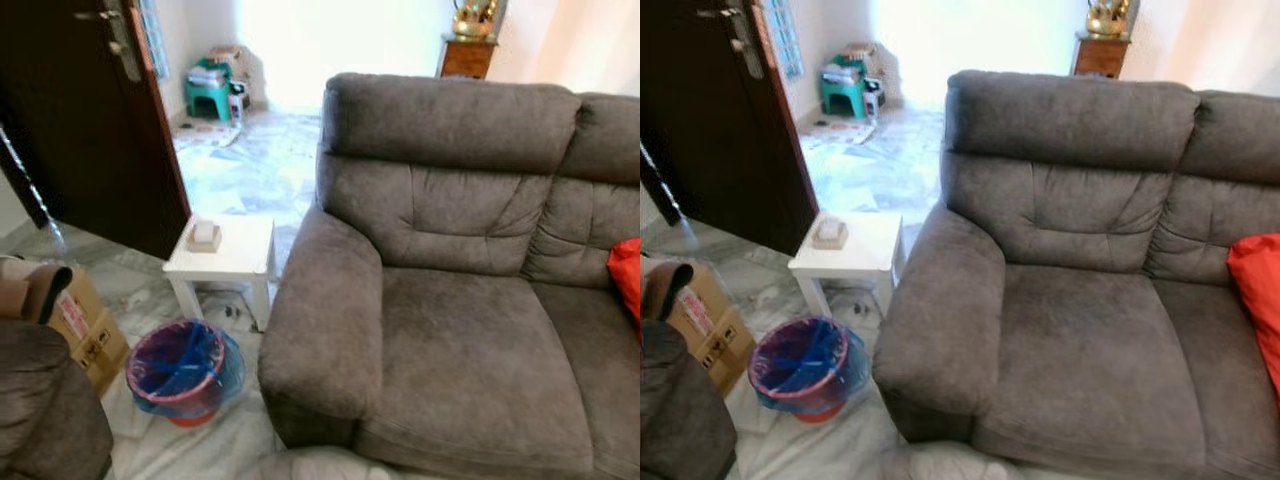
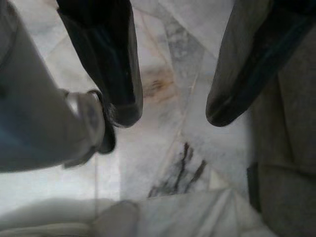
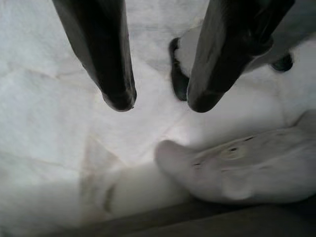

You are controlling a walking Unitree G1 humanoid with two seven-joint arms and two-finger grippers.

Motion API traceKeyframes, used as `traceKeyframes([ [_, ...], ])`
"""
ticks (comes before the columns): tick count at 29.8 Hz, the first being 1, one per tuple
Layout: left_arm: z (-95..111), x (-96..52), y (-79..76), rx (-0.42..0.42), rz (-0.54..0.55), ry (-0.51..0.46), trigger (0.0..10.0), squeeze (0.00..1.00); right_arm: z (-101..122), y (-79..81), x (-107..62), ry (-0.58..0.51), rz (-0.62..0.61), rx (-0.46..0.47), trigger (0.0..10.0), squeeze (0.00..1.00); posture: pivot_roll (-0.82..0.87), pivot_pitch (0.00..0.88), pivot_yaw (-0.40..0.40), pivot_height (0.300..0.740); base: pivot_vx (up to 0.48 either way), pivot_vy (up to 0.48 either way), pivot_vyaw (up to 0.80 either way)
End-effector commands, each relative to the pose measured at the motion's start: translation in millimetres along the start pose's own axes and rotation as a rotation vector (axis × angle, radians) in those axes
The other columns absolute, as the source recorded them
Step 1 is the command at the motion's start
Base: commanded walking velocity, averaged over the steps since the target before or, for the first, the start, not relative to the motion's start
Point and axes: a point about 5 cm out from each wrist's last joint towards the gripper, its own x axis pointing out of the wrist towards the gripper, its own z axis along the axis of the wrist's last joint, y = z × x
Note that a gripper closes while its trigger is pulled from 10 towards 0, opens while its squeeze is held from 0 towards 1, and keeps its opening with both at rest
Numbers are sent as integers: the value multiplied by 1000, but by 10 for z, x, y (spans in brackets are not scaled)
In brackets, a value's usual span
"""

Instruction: Move the pillow to the sofa from floor

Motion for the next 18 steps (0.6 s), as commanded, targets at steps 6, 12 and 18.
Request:
traceKeyframes([
  [6, -93, -25, 26, -9, 8, 27, 10000, 0, 36, 22, 8, -16, 5, 0, 10000, 0, 110, 0, -9, 740, 0, 333, 0],
  [12, -81, -25, 52, 0, 15, 18, 10000, 0, 70, 57, 17, -25, 13, 6, 10000, 0, 113, 0, -10, 740, 0, 94, 0],
  [18, -78, -27, 55, -14, 11, 11, 10000, 0, 83, 71, 23, -19, 16, 6, 10000, 0, 114, 0, -10, 740, 0, 0, -649],
])
